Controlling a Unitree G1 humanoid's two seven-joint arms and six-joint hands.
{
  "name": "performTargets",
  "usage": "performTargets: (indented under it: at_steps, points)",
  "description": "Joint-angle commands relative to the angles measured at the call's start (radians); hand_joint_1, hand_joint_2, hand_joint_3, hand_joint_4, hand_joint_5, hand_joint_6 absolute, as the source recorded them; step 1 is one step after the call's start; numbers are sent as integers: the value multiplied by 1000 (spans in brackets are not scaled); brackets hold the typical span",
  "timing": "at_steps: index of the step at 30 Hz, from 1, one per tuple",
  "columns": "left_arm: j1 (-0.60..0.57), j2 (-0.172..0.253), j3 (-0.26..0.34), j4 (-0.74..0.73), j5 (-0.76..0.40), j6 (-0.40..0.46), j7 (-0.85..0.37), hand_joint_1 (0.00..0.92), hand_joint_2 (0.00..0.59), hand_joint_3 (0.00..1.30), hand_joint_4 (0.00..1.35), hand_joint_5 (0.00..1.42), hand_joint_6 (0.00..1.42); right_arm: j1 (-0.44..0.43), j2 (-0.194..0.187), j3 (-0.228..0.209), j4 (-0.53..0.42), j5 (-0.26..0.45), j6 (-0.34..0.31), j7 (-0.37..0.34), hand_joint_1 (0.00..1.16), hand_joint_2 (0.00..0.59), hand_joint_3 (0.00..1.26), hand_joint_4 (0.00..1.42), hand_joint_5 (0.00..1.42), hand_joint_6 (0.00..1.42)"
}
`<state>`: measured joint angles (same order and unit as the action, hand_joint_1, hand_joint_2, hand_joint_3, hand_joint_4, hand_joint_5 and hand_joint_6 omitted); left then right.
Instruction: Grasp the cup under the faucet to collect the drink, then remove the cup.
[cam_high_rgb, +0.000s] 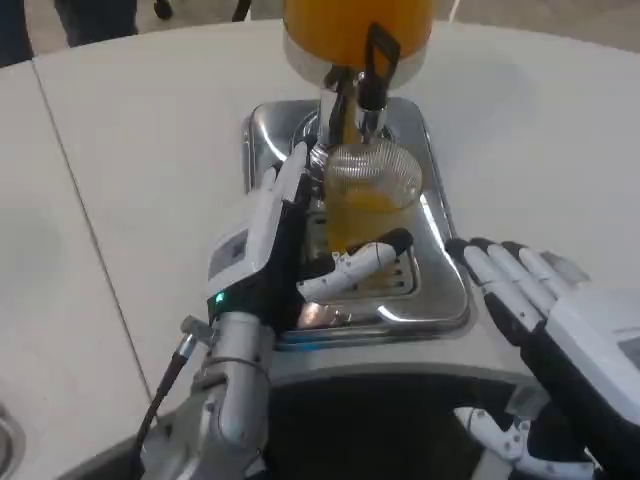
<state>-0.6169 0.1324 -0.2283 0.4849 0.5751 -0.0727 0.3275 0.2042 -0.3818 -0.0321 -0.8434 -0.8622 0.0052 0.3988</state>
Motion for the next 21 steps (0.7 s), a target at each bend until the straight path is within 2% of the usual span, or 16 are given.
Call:
performTargets:
  at_steps: [1,10,21]
  points:
    - [-28,-23,-9,52,-21,-27,20,236,36,0,0,2,34,-16,0,-3,5,6,26,35,430,456,0,0,0,30]
    - [-53,-40,-23,98,-29,-45,32,255,35,0,0,36,62,-50,0,-2,11,14,63,77,426,455,0,0,0,32]
    - [-74,-61,-24,138,-43,-43,46,351,41,0,0,140,187,-101,4,16,10,9,114,121,410,442,0,0,0,46]
